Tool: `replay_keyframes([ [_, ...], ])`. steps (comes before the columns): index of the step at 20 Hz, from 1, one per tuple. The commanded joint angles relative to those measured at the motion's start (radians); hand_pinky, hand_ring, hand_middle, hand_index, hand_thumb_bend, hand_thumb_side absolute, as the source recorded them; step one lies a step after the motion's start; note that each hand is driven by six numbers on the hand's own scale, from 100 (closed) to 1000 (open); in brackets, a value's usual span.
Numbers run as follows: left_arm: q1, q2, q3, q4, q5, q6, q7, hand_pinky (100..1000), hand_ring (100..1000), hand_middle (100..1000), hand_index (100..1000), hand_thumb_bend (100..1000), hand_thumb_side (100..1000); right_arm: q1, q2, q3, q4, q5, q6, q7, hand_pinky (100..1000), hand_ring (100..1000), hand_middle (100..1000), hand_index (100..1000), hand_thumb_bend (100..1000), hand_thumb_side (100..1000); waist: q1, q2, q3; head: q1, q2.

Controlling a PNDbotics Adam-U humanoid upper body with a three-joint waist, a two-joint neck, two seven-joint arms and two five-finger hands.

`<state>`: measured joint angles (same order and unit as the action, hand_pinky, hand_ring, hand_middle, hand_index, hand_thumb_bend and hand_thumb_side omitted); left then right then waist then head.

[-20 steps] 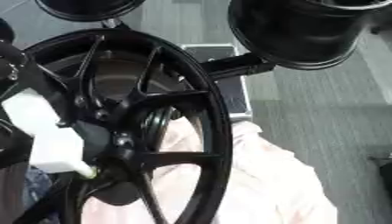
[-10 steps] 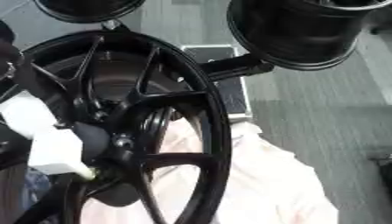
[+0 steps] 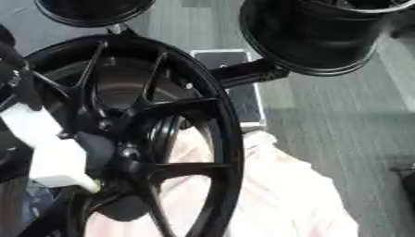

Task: Pull the pin out of the wheel hub.

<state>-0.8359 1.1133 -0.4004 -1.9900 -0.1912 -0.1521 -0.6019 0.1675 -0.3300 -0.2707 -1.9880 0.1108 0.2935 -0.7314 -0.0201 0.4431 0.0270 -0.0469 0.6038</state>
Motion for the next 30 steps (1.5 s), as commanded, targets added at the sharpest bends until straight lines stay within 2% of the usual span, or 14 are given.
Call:
replay_keyframes([
  [1, -0.018, 0.013, 0.007, -0.010, 0.008, 0.007, -0.007, 719, 531, 472, 642, 387, 100, 0.002, -0.009, -0.010, -0.012, -0.009, -0.002, -0.006, 559, 617, 570, 653, 100, 470, 0.002, -0.024, -0.001, 0.002, -0.019],
  [4, -0.019, 0.011, 0.002, -0.010, 0.008, 0.009, -0.015, 736, 592, 554, 722, 462, 100, 0.003, -0.007, -0.010, -0.012, -0.010, -0.002, -0.006, 559, 617, 570, 653, 100, 470, 0.002, -0.023, -0.002, 0.002, -0.022],
  [6, -0.021, 0.010, 0.001, -0.010, 0.004, 0.005, -0.025, 747, 645, 624, 767, 480, 100, 0.003, -0.007, -0.010, -0.012, -0.009, -0.003, -0.007, 559, 617, 570, 653, 100, 470, 0.002, -0.023, -0.003, 0.002, -0.023],
  [9, -0.023, 0.009, 0.003, -0.010, -0.004, 0.001, -0.030, 753, 667, 667, 784, 508, 100, 0.003, -0.006, -0.009, -0.012, -0.010, -0.004, -0.006, 559, 617, 569, 653, 100, 470, 0.002, -0.022, -0.003, 0.001, -0.025],
  [12, -0.027, 0.011, 0.016, -0.010, -0.025, -0.018, -0.015, 780, 722, 723, 804, 595, 100, 0.003, -0.005, -0.009, -0.012, -0.011, -0.004, -0.006, 559, 617, 569, 652, 100, 470, 0.002, -0.020, -0.002, -0.003, -0.026],
  [16, -0.028, 0.015, 0.027, -0.010, -0.061, -0.047, -0.011, 801, 773, 778, 832, 628, 100, 0.001, -0.005, -0.008, -0.012, -0.013, -0.005, -0.006, 559, 617, 569, 652, 100, 470, 0.003, -0.018, 0.000, -0.009, -0.026],
  [22, -0.030, 0.009, 0.009, -0.010, -0.081, -0.035, -0.054, 801, 773, 779, 831, 623, 100, -0.001, -0.003, -0.006, -0.012, -0.014, -0.007, -0.004, 560, 617, 569, 652, 100, 470, 0.004, -0.011, -0.005, -0.007, -0.031],
  [30, -0.034, -0.001, -0.003, -0.010, -0.077, -0.012, -0.056, 781, 736, 726, 806, 556, 100, -0.008, 0.004, -0.004, -0.012, -0.020, -0.010, -0.005, 560, 618, 570, 652, 100, 470, 0.007, 0.002, -0.007, -0.006, -0.034],
])
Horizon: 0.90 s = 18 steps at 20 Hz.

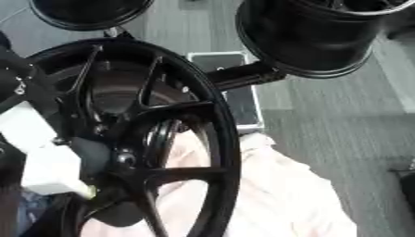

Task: Pull the pin out of the wheel hub.

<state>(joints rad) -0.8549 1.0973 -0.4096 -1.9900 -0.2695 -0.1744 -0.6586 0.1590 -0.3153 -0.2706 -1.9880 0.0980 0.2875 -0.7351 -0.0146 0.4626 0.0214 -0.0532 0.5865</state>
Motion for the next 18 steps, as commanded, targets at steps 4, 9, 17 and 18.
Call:
replay_keyframes([
  [4, -0.019, 0.009, -0.001, -0.010, -0.005, 0.026, 0.000, 774, 721, 706, 800, 535, 100, -0.002, -0.006, -0.003, -0.012, -0.011, -0.006, -0.001, 561, 618, 570, 652, 100, 470, 0.002, -0.010, -0.004, 0.001, -0.017],
  [9, -0.019, 0.005, -0.006, -0.010, -0.028, 0.037, 0.000, 755, 681, 644, 776, 507, 100, -0.006, -0.002, -0.002, -0.012, -0.014, -0.009, -0.001, 561, 619, 570, 652, 100, 470, 0.004, -0.002, -0.005, 0.002, -0.019],
  [17, -0.016, 0.005, -0.007, -0.010, -0.053, 0.028, 0.010, 730, 619, 547, 723, 482, 100, -0.007, 0.000, -0.001, -0.012, -0.016, -0.011, -0.001, 561, 619, 570, 652, 100, 470, 0.004, 0.001, -0.005, 0.001, -0.018],
  [18, -0.014, 0.006, -0.006, -0.010, -0.055, 0.026, 0.011, 727, 616, 543, 717, 483, 100, -0.007, 0.000, -0.002, -0.012, -0.016, -0.011, -0.001, 561, 619, 570, 652, 100, 470, 0.004, 0.000, -0.005, 0.001, -0.019],
])
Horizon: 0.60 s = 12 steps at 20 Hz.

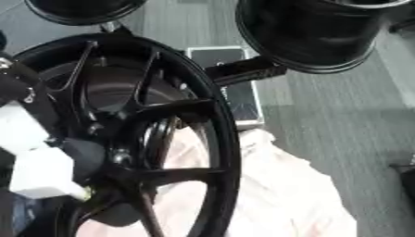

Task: Pull the pin out of the wheel hub.

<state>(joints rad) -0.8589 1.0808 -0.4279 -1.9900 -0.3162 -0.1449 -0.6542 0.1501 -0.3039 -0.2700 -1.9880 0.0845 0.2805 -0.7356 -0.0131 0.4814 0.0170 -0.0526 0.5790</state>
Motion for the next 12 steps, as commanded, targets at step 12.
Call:
replay_keyframes([
  [12, -0.005, 0.031, 0.033, -0.010, 0.005, -0.017, 0.029, 693, 553, 455, 620, 491, 100, 0.004, -0.012, -0.004, -0.012, -0.002, -0.003, 0.001, 562, 620, 571, 653, 100, 470, 0.001, -0.026, 0.001, -0.003, -0.012],
])
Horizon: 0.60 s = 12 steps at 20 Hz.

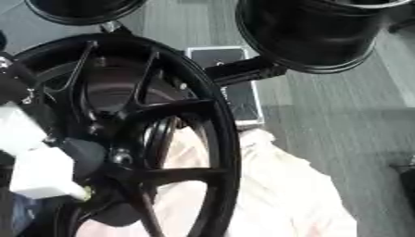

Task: Pull the pin out of the wheel hub.

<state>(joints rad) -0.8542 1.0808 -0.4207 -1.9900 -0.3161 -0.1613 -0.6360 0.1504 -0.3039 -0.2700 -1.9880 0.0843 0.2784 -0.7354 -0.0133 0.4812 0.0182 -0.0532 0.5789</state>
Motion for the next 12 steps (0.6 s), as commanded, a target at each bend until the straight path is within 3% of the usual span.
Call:
replay_keyframes([
  [1, -0.009, 0.031, 0.027, -0.010, 0.006, 0.000, 0.014, 691, 547, 446, 610, 489, 100, 0.004, -0.012, -0.004, -0.012, -0.002, 0.000, 0.001, 562, 620, 571, 654, 100, 470, 0.002, -0.026, 0.000, -0.003, -0.012],
  [12, 0.004, 0.034, 0.037, -0.010, -0.006, 0.038, 0.057, 652, 491, 371, 535, 463, 100, 0.008, -0.009, -0.008, -0.012, -0.004, -0.002, -0.001, 562, 620, 571, 656, 100, 470, -0.002, -0.030, 0.001, -0.005, -0.015],
])
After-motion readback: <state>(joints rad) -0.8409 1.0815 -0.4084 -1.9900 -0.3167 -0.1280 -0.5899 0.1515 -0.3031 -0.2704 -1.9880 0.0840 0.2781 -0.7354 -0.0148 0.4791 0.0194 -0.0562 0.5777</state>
